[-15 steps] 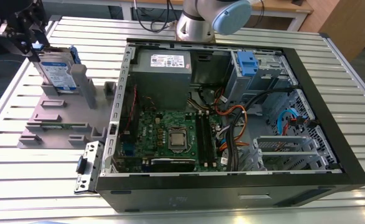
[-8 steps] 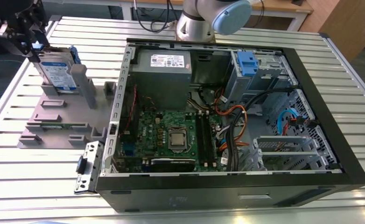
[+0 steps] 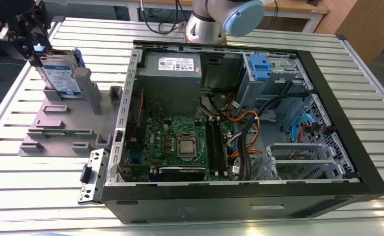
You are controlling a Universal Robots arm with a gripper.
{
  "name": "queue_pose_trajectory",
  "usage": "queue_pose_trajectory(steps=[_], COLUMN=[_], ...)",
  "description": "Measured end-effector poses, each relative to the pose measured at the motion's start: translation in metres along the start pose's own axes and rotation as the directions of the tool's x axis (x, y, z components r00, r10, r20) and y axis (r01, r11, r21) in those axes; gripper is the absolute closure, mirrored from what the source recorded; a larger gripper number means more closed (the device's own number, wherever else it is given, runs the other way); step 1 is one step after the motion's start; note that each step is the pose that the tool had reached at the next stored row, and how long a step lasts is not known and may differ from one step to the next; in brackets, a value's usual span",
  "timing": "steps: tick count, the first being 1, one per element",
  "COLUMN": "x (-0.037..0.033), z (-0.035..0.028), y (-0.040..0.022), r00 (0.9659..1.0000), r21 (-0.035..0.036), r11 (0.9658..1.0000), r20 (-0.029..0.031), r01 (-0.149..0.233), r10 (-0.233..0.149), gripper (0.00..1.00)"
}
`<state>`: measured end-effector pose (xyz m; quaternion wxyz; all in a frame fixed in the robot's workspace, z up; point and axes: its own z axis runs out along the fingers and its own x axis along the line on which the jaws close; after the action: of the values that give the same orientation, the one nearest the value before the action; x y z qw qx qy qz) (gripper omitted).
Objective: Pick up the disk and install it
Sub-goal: 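Pick up the disk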
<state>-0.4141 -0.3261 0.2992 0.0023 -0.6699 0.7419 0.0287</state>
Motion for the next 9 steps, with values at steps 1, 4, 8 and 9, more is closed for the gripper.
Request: queue_pose_trajectory(steps=[1, 4, 8, 9], x=[0.0, 0.0001, 0.0001, 0.0001], z=[0.0002, 0.001, 0.0019, 0.0022], y=[0.0, 0.0002, 0.0004, 0.0005], r00=[1.0, 1.0, 1.0, 1.0], r21=[-0.0001, 0.0, -0.0001, 0.0], r11=[1.0, 1.0, 1.0, 1.0], r20=[0.0, 0.0, 0.0, 0.0], r01=[0.0, 0.0, 0.0, 0.0], r10=[0.0, 0.0, 0.0, 0.0], gripper=[0.4, 0.4, 0.4, 0.4])
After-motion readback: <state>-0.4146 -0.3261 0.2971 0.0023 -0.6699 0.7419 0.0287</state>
